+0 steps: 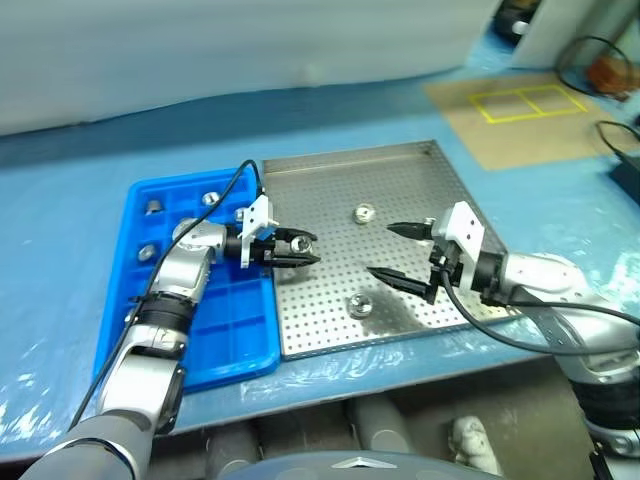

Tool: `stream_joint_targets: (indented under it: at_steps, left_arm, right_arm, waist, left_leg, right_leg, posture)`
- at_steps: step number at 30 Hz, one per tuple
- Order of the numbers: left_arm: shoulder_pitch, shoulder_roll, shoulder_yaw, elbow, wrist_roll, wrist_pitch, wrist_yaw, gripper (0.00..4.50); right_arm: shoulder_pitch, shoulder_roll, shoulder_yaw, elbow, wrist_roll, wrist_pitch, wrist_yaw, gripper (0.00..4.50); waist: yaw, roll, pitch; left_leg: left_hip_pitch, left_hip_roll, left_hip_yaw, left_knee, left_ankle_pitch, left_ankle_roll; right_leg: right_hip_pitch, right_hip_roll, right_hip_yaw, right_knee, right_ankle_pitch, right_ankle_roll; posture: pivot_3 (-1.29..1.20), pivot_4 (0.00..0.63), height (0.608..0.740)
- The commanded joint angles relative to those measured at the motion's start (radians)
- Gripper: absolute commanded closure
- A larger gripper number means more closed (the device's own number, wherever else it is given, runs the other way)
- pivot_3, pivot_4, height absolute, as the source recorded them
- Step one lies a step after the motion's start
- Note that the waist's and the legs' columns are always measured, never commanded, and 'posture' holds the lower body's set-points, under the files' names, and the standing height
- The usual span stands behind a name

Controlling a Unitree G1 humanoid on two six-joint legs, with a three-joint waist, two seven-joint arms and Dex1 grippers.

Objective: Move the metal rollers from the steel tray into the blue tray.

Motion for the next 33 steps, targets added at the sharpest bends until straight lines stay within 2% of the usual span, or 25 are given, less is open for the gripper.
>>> stream_joint_targets:
  at_steps: [1,5,8,12,17,22,25,32,33]
  left_arm:
    - [0.053,0.058,0.079,-0.174,-0.057,0.073,0.099,2.69]
    - [0.146,0.123,0.151,-0.313,-0.096,0.132,0.191,2.69]
    - [0.215,0.156,0.184,-0.384,-0.116,0.151,0.242,2.69]
    - [0.308,0.206,0.234,-0.424,-0.119,0.143,0.298,2.69]
    - [0.329,0.226,0.231,-0.364,-0.095,0.102,0.368,2.69]
    - [0.287,0.172,0.192,-0.273,-0.092,0.088,0.423,2.69]
    - [0.269,0.146,0.153,-0.225,-0.075,0.054,0.431,2.69]
    - [0.255,0.154,0.109,-0.137,-0.059,0.013,0.407,2.69]
    - [0.25,0.156,0.109,-0.127,-0.065,0.015,0.397,2.37]
  right_arm:
    - [-0.081,0.038,0.063,0.097,-0.033,-0.083,0.086,0.0]
    - [-0.192,0.107,0.129,0.243,-0.072,-0.161,0.175,0.0]
    - [-0.252,0.151,0.151,0.333,-0.095,-0.207,0.221,0.0]
    - [-0.293,0.195,0.172,0.401,-0.116,-0.248,0.268,0.0]
    - [-0.31,0.221,0.171,0.446,-0.136,-0.274,0.291,0.0]
    - [-0.306,0.226,0.164,0.441,-0.146,-0.274,0.296,0.0]
    - [-0.289,0.211,0.15,0.421,-0.147,-0.266,0.289,0.0]
    - [-0.243,0.189,0.132,0.371,-0.146,-0.247,0.266,0.0]
    - [-0.239,0.189,0.131,0.365,-0.144,-0.243,0.261,0.0]
  waist:
    - [0.044,0.0,0.0]
    - [0.133,0.0,0.0]
    - [0.175,0.0,0.0]
    - [0.206,0.0,0.0]
    - [0.219,0.0,0.0]
    - [0.221,0.0,0.0]
    - [0.223,0.0,0.0]
    - [0.224,-0.001,0.0]
    - [0.223,-0.001,0.0]
  left_leg:
    - [0.001,0.0,0.001,0.0,0.0,-0.001]
    - [0.005,-0.001,0.002,0.0,0.002,-0.004]
    - [0.004,0.0,0.002,-0.002,0.002,-0.007]
    - [0.004,0.0,0.002,-0.002,0.002,-0.011]
    - [0.003,0.0,0.0,-0.002,0.004,-0.014]
    - [0.003,0.0,-0.001,-0.003,0.005,-0.016]
    - [0.003,0.001,-0.002,-0.003,0.006,-0.018]
    - [0.003,0.01,-0.002,-0.004,0.009,-0.024]
    - [0.004,0.011,-0.002,-0.005,0.01,-0.025]
  right_leg:
    - [0.0,0.0,0.0,0.003,-0.001,-0.002]
    - [-0.001,-0.003,0.001,0.011,-0.004,-0.007]
    - [-0.002,-0.002,0.0,0.012,-0.004,-0.007]
    - [-0.003,-0.002,0.0,0.012,-0.004,-0.006]
    - [-0.003,-0.002,-0.002,0.013,-0.004,-0.006]
    - [-0.003,0.0,-0.001,0.014,-0.004,-0.006]
    - [-0.004,0.001,-0.001,0.014,-0.004,-0.006]
    - [-0.006,0.011,0.0,0.014,-0.004,-0.006]
    - [-0.006,0.012,0.0,0.015,-0.004,-0.006]
  posture:
    - [-0.04,0.15,0.74]
    - [0.07,0.15,0.74]
    - [0.14,0.15,0.74]
    - [0.18,0.15,0.74]
    - [0.2,0.15,0.74]
    - [0.17,0.15,0.74]
    - [0.15,0.15,0.74]
    - [0.11,0.15,0.74]
    - [0.1,0.15,0.74]
